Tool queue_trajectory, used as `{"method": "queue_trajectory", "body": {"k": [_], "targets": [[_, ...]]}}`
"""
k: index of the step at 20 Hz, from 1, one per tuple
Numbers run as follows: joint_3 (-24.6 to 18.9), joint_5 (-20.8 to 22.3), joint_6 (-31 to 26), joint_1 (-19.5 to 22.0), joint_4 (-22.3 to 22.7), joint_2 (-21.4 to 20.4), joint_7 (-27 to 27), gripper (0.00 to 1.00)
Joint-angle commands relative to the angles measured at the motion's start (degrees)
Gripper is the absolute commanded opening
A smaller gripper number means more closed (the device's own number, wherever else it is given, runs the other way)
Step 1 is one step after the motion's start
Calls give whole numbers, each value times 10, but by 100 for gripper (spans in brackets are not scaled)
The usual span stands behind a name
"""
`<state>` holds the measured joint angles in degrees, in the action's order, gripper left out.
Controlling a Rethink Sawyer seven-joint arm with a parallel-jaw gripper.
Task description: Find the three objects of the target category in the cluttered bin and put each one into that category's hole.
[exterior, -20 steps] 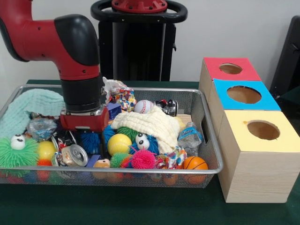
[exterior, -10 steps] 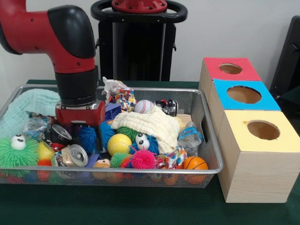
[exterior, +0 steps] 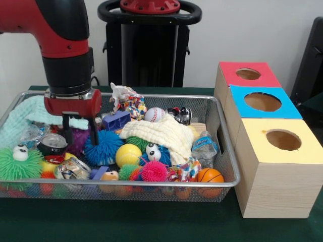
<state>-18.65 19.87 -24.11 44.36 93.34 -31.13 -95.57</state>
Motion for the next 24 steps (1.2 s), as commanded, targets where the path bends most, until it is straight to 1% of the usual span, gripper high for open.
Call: {"method": "queue_trajectory", "body": {"k": [1,19,21,23,24], "targets": [[-26,-12,-66,-10,-44,-9,3,100],[-31,-3,-59,-3,-45,1,13,100],[-31,-2,-50,-4,-45,4,8,100],[-24,-11,-36,-12,-43,10,-20,100],[-21,-25,-27,-18,-37,16,-47,100]]}}
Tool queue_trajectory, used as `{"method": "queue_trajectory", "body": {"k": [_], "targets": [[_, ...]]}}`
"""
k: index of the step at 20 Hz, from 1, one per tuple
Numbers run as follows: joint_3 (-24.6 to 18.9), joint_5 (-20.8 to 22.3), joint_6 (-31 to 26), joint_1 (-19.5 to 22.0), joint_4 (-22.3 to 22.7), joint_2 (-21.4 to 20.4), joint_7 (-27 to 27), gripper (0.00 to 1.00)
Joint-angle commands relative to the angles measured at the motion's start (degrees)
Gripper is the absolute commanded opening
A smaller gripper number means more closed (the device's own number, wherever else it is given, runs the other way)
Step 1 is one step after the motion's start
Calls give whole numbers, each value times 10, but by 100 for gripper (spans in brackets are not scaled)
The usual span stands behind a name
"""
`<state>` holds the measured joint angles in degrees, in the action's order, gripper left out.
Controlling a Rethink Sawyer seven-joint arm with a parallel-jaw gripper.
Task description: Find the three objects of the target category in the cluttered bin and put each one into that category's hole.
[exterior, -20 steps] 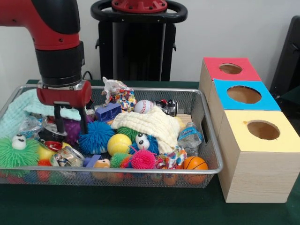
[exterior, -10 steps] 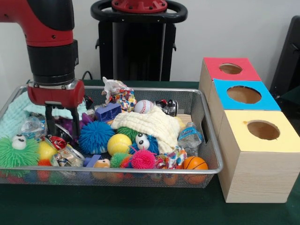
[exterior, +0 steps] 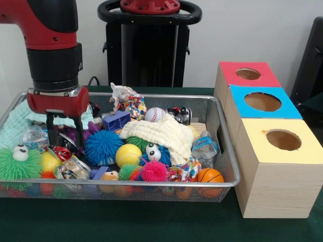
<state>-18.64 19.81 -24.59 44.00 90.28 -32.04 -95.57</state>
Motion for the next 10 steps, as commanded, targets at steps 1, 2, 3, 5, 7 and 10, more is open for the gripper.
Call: {"method": "queue_trajectory", "body": {"k": [1,2,3,5,7,10], "targets": [[-18,-31,-17,-19,-3,28,-61,100],[-6,-42,-16,-31,-3,34,-89,100],[5,-47,-12,-42,-5,38,-106,100],[25,-55,5,-61,-6,45,-136,100],[49,-70,55,-87,-3,63,-178,100],[92,-86,121,-143,-23,116,-213,100]]}}
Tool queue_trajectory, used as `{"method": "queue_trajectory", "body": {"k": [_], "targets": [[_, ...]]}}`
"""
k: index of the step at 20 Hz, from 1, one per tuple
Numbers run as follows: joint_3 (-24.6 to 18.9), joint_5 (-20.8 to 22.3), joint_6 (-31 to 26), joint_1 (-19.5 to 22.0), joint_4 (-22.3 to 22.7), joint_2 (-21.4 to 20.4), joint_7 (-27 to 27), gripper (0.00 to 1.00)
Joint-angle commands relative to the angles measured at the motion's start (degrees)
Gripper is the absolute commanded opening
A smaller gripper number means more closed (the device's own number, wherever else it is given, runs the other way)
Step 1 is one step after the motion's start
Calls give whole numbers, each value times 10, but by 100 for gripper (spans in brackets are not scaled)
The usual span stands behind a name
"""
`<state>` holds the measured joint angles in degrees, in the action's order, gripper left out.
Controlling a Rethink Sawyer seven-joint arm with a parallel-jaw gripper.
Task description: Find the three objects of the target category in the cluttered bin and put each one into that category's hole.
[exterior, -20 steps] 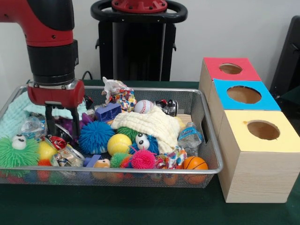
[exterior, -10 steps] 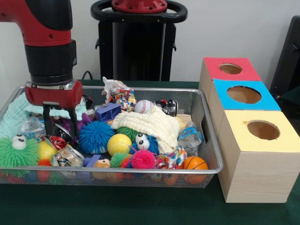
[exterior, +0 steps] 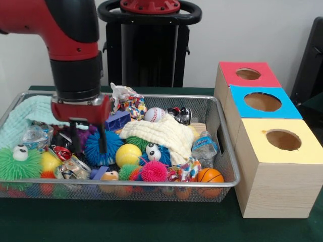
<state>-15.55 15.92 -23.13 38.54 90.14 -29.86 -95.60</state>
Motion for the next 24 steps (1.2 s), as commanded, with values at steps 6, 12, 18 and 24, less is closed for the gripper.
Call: {"method": "queue_trajectory", "body": {"k": [6,12,18,24], "targets": [[120,-123,133,-164,-24,109,-243,100],[138,-155,158,-196,-12,106,-237,100],[130,-150,176,-190,-6,112,-224,100],[113,-129,169,-164,13,97,-195,100]]}}
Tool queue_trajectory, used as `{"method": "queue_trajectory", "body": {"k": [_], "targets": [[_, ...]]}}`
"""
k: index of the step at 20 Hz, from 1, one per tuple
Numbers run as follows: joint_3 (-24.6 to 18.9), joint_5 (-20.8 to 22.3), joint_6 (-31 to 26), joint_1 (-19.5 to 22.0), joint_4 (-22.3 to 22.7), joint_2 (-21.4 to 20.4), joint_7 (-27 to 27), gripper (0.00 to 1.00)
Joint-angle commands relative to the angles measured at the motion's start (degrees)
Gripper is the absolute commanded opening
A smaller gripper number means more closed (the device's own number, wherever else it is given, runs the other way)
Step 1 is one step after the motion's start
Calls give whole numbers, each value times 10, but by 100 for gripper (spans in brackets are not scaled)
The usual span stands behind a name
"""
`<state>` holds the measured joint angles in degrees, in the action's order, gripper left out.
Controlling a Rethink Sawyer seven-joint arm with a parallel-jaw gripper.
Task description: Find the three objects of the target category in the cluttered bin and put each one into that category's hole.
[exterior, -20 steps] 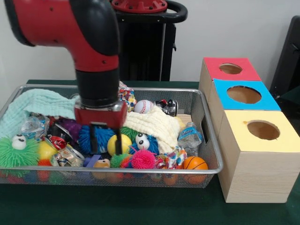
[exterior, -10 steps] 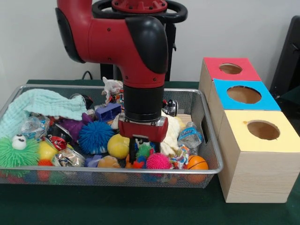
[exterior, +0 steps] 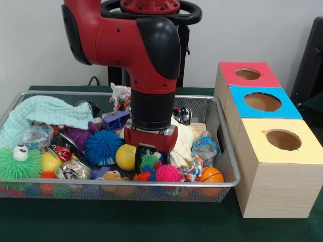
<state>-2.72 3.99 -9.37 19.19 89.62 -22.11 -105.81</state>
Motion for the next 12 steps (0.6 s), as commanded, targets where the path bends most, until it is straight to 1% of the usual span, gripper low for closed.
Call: {"method": "queue_trajectory", "body": {"k": [1,7,9,12], "targets": [[-15,-8,28,31,18,19,-90,100],[-18,10,20,49,21,13,-67,100],[-20,17,14,57,16,15,-54,100],[-18,23,7,60,7,20,-44,100]]}}
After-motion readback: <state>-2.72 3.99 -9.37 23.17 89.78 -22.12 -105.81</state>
